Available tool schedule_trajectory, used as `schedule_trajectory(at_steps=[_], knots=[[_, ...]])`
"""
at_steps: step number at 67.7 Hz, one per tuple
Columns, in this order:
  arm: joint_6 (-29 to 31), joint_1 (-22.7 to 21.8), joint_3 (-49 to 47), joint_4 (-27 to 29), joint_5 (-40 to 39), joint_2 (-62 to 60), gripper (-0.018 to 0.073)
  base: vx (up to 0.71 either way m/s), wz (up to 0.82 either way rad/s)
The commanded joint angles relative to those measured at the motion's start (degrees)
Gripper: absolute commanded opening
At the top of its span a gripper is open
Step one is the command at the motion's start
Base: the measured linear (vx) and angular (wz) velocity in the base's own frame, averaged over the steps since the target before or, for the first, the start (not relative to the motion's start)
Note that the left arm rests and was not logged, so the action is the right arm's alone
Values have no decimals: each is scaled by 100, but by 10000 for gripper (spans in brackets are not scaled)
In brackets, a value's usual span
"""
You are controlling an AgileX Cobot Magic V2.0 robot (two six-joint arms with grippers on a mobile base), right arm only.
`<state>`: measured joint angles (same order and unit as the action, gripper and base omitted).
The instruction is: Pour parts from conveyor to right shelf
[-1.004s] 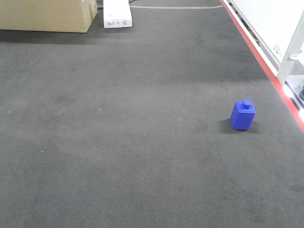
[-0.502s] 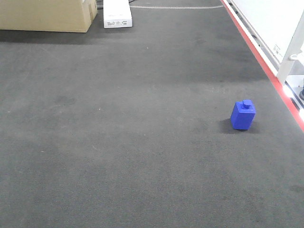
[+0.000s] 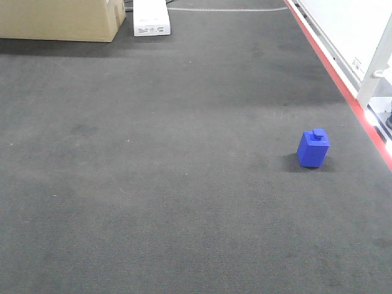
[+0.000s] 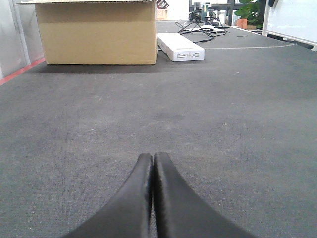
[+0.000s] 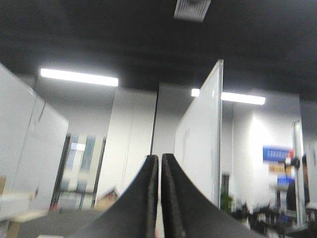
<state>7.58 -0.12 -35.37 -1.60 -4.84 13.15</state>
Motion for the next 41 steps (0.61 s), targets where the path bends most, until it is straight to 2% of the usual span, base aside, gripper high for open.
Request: schedule_trajectory(at_steps=[1, 6, 14, 30, 37, 41], knots=[[-41, 2, -792, 75, 747, 797, 11, 0, 0], [-77, 2, -1216, 160, 1316, 1336, 50, 0, 0], [-72, 2, -1519, 352, 1784, 2038, 181, 0, 0], [62, 2, -1510, 489, 2335, 3022, 619, 0, 0], [360, 2, -1510, 489, 2341, 3404, 705, 0, 0], [385, 2, -1510, 489, 2335, 3643, 715, 0, 0]])
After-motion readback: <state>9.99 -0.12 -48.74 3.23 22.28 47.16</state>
